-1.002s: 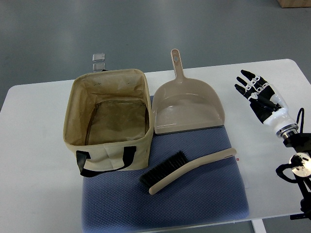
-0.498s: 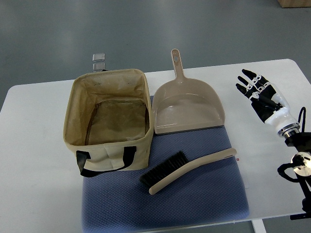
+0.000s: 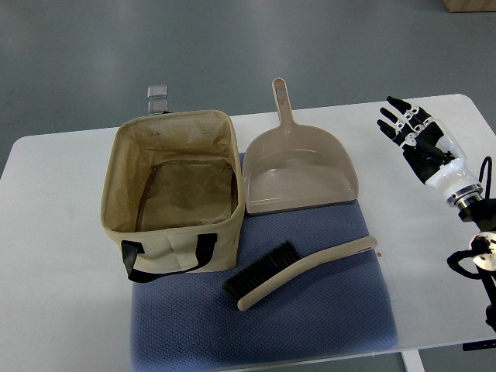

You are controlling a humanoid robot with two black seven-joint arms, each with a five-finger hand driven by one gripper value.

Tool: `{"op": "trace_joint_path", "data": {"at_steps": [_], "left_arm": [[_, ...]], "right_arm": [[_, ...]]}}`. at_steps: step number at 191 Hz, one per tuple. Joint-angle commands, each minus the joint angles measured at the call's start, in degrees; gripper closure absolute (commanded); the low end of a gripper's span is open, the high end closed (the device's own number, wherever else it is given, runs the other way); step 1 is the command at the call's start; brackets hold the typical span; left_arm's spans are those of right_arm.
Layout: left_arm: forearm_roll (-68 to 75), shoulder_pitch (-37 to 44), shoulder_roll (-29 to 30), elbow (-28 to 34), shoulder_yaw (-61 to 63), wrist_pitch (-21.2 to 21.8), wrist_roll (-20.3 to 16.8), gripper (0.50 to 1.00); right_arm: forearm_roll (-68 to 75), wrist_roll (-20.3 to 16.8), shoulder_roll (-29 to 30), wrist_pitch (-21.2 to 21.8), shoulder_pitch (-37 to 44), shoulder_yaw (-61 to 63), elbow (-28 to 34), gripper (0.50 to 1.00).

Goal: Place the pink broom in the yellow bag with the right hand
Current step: 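Move the right hand toward the beige brush handle near the dustpan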

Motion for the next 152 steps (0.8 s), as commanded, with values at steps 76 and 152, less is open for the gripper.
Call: {"op": "trace_joint_path", "data": {"at_steps": [76,152], "left_arm": [[0.0,0.0,0.0,0.0,0.0,0.0,0.0,0.500],[0.0,0.0,0.0,0.0,0.0,0.0,0.0,0.500]], "right_arm": [[-1.5,1.4,-11.7,2.4,4.3,-11.6,0.0,0.574],[-12.1,8.6,-27.6,1.9,13.8,-33.7,3.0,0.579]]}}
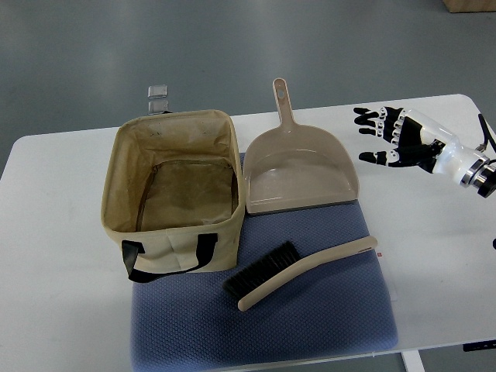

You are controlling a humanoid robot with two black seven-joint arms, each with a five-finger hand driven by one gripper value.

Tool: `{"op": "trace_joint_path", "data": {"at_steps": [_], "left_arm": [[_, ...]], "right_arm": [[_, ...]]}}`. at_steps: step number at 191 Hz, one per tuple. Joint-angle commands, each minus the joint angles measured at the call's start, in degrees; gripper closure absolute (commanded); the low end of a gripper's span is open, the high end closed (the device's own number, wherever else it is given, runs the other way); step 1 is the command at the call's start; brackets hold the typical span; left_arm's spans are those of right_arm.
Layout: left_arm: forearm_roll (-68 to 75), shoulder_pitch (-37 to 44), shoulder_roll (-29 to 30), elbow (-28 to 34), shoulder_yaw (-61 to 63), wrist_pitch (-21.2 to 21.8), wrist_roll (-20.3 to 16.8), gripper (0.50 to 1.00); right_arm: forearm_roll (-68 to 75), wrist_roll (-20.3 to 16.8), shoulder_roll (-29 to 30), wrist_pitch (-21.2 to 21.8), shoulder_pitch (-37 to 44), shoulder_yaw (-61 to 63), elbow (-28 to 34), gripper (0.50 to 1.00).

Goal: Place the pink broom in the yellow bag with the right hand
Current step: 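Move the right hand toward the beige brush handle near the dustpan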

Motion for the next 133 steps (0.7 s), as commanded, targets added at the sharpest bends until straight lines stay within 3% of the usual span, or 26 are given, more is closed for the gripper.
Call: {"op": "trace_joint_path", "data": {"at_steps": [1,17,53,133], "left_arm": [[0.0,0.0,0.0,0.0,0.0,0.0,0.0,0.500],[0.0,0.0,0.0,0.0,0.0,0.0,0.0,0.500],[0.0,0.0,0.0,0.0,0.0,0.0,0.0,0.500],[0.0,0.0,0.0,0.0,0.0,0.0,0.0,0.500]], "right_arm": [[-6.0,2.1,-2.8,-0.2,1.7,-5.3,1.8,0.579],[-11.5,3.1,-4.4,-1.1,2.6,-8.5,4.7,0.579],[-24.6,5.2,-6.5,-7.4,3.6,-16.2,10.0,0.579],[-42.8,5.2,-7.9,-17.6,7.4,-27.8,12.0,0.581]]}}
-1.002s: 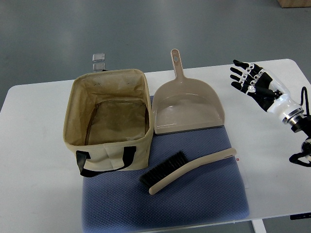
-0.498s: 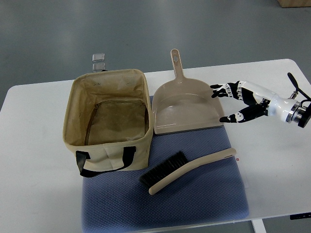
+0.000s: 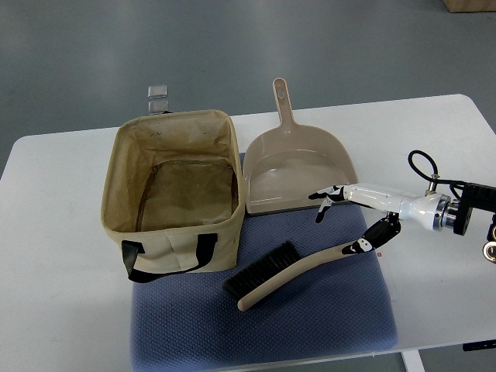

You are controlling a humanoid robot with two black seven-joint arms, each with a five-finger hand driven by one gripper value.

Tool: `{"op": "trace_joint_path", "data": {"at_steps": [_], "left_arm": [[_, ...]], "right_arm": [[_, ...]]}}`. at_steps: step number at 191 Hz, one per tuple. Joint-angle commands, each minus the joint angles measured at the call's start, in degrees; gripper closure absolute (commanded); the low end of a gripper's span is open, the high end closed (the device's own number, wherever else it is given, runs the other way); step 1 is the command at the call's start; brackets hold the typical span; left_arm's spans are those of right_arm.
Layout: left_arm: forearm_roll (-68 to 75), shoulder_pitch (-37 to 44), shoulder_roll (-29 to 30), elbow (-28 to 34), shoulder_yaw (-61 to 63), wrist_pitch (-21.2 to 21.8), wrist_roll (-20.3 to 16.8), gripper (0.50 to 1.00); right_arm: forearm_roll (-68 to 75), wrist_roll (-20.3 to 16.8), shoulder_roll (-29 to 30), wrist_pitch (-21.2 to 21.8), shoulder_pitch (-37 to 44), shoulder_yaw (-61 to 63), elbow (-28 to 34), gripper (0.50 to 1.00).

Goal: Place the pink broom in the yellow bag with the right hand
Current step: 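Move the right hand toward the beige brush handle near the dustpan, then close the right hand around the beige brush handle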

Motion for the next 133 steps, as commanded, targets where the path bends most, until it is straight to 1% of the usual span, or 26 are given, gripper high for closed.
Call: {"op": "trace_joint_path", "data": {"at_steps": [1,32,56,69,82,97,133], "left_arm": [[0.0,0.0,0.0,0.0,0.0,0.0,0.0,0.500],[0.0,0.0,0.0,0.0,0.0,0.0,0.0,0.500],[0.0,0.0,0.0,0.0,0.0,0.0,0.0,0.500],[0.0,0.0,0.0,0.0,0.0,0.0,0.0,0.500],[0.0,0.0,0.0,0.0,0.0,0.0,-0.1,0.500],[0.0,0.0,0.0,0.0,0.0,0.0,0.0,0.500],[0.0,0.0,0.0,0.0,0.0,0.0,0.0,0.500]], "right_arm": [[-4.7,-0.2,0.2,-2.5,0.2,-2.2,0.0,0.581],[-7.6,-0.4,0.9,-5.3,0.2,-4.3,0.0,0.587],[-8.1,-0.4,1.4,-5.7,0.3,-4.5,0.0,0.599],[-8.7,-0.5,1.7,-5.9,0.4,-5.2,0.0,0.628],[-10.1,-0.7,2.1,-6.6,0.3,-5.7,-0.1,0.640],[-11.6,-2.0,2.7,-7.9,0.2,-6.2,-0.1,0.662],[-13.8,-3.9,4.0,-10.4,0.4,-7.7,-0.1,0.681]]}}
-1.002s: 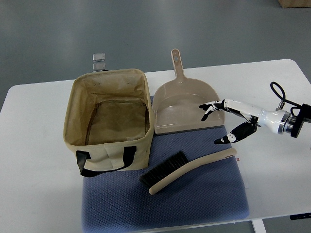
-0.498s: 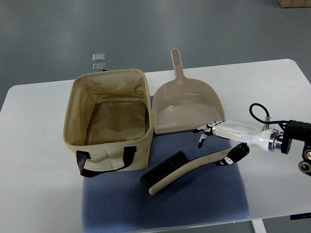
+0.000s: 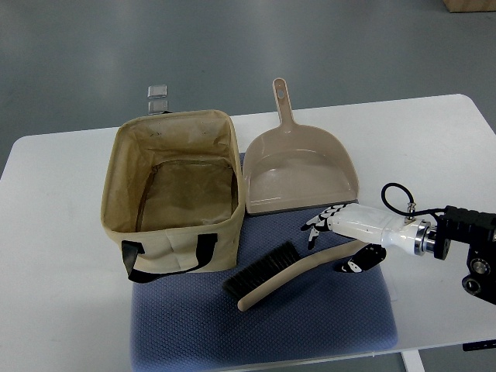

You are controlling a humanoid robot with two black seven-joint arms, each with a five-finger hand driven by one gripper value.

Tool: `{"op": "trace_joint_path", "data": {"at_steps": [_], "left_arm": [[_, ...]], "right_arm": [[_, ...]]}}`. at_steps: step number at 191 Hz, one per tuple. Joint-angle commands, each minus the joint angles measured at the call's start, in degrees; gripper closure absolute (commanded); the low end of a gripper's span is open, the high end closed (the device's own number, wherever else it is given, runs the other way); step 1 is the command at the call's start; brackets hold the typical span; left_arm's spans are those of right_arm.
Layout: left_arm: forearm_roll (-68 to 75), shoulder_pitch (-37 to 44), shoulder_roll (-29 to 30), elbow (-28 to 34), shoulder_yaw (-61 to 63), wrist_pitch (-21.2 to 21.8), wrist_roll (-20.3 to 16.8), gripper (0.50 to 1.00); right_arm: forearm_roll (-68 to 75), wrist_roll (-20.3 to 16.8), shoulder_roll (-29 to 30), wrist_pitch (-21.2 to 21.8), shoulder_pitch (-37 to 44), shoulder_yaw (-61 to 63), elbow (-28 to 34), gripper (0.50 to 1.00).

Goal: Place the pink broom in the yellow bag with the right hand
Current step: 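Close the right hand around the beige brush handle, then lift the brush with the right hand up over the dustpan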

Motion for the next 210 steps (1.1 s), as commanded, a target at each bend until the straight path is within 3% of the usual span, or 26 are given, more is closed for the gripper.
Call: {"op": "trace_joint_path", "data": {"at_steps": [1,39,97,112,125,210], "left_arm": [[0.0,0.0,0.0,0.0,0.0,0.0,0.0,0.500],[0.0,0.0,0.0,0.0,0.0,0.0,0.0,0.500],[0.0,0.0,0.0,0.0,0.0,0.0,0.0,0.500],[0.0,0.0,0.0,0.0,0.0,0.0,0.0,0.500],[0.0,0.0,0.0,0.0,0.0,0.0,0.0,0.500],[0.0,0.0,0.0,0.0,0.0,0.0,0.0,0.500]], "right_arm": [[-0.9,-0.9,1.0,-1.3,0.1,-0.4,0.0,0.683],[-1.8,-1.0,1.5,-1.4,0.0,-0.5,0.0,0.707],[-3.5,-1.0,1.7,-2.0,-0.1,-1.7,-0.1,0.814],[-3.6,-1.0,1.6,-2.2,0.0,-1.7,-0.1,0.879],[-3.8,-1.0,1.6,-3.4,-0.1,-1.7,-0.2,1.000],[-2.8,-0.9,0.3,-11.5,-0.1,1.8,-0.6,1.000]]}}
